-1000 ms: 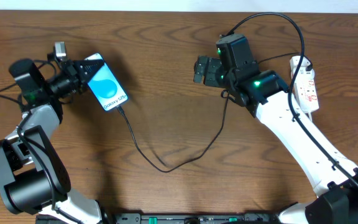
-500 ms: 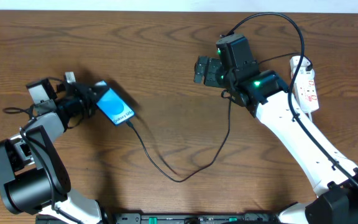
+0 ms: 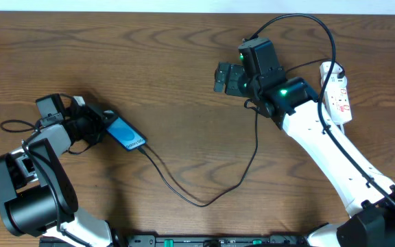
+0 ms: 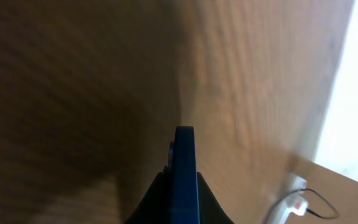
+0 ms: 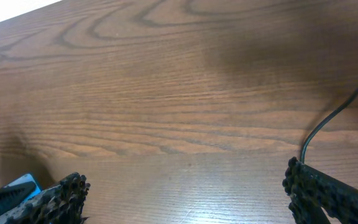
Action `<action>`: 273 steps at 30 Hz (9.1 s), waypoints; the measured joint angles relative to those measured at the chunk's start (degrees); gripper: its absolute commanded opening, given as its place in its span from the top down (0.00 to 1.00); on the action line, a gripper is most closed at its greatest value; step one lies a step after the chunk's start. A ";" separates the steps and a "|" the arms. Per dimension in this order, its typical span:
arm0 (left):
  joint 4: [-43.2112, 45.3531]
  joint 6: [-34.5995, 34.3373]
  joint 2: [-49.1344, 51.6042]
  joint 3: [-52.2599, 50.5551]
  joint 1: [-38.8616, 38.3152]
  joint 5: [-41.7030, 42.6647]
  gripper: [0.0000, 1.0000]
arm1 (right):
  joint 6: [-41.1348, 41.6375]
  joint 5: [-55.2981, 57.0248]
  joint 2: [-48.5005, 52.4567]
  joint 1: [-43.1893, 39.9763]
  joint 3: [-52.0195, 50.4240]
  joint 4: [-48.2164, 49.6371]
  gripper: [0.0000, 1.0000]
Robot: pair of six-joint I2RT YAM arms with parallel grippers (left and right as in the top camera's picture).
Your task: Plug charger to phone and switch on socket
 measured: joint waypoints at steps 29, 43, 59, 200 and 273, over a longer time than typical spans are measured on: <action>-3.39 2.12 -0.13 0.00 0.00 -6.03 0.92 | -0.07 0.00 0.00 0.00 0.00 -0.02 0.01; -4.24 2.14 -0.81 0.02 -0.02 -7.76 0.77 | -0.07 0.00 0.00 0.00 0.00 -0.04 0.01; -4.28 2.36 -1.29 0.13 -0.04 -7.30 0.67 | -0.07 0.00 0.00 0.00 0.00 -0.04 0.01; -22.34 0.02 -5.46 4.02 -0.17 -20.15 0.09 | -0.35 0.00 0.00 0.00 0.00 -0.09 0.01; -38.03 18.21 -28.65 24.94 -43.30 -53.57 0.09 | -18.32 -23.37 0.00 -22.97 4.46 -16.44 0.01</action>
